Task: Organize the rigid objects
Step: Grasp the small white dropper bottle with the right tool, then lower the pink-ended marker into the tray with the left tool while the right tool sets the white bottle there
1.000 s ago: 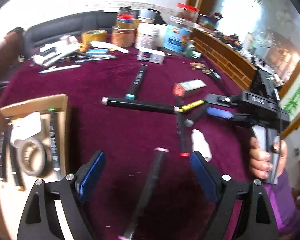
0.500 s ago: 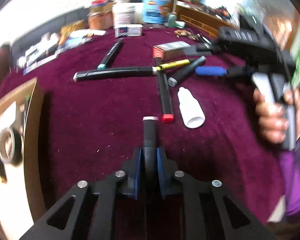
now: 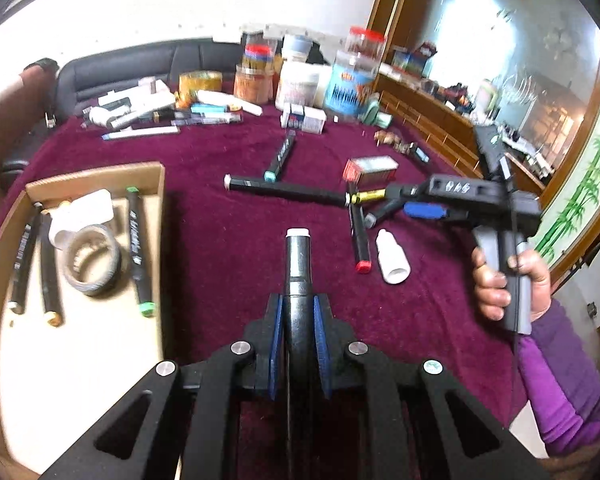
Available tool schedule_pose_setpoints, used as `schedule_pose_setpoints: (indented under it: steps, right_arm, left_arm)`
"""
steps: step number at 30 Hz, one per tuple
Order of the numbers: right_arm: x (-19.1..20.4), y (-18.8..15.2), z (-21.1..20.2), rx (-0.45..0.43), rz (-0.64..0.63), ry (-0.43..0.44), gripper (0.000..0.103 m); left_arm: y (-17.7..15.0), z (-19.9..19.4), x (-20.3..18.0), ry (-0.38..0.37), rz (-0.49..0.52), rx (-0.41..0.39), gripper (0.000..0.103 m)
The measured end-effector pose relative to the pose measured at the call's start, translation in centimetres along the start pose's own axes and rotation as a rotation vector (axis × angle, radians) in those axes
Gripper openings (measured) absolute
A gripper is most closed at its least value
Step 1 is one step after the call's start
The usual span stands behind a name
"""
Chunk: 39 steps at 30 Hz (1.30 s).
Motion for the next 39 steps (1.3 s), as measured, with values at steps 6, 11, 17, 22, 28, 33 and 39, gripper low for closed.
schedule_pose_setpoints:
  steps: [6,11,17,22,28,33,39]
  right_arm:
    - [3.2,-2.6,-1.4,0.062,-0.079,-0.023,0.061]
    - [5.1,-5.2,-0.5,0.126,-0.151,-0.114,0.058]
    - [6.8,-5.8,0.4,0.124,-0.204,-0.233,0.026]
    - [7.7,-6.8,0.1,0.086,-0.236,-0.287,0.025]
    - [8.6,-7.0,-2.2,0.052,-0.211,-0.206,0.025]
    - [11.3,-6.9,-2.9,0.062,-0.232,-0.143,0.025]
    - [15.6,-7.6,-1.6,0.099,-0.268,-0.055,0.025]
  left_arm:
    - [0.3,-3.7,2.2,-0.028,-0.035,-0.085,0.015]
    - [0.1,-5.6,4.6,-0.046,-0.100,-0.129,0.015]
    - [-0.9,-7.3,7.6,-0.001,-0.151,-0.155,0.015]
    - [-1.8,-8.7,10.2,0.050,-0.196,-0.172,0.015]
    - [-2.3,-9.6,14.1,0.115,-0.263,-0.178,0.015]
    - [-1.3,-8.4,17.2,0.183,-0.271,-0.115,0.015]
    - [0.3,-5.5,20.0,0.247,-0.267,-0.035,0.015]
Point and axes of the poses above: each gripper's, at about its wrist camera, not at the fingertips, and z roughly the way its jaws point, x to its left, y to its top, the point moved 4 cm from there along z, roughly the way its jaws point, and after that the axes turned 1 degree about -y, right-handed, at the moved point
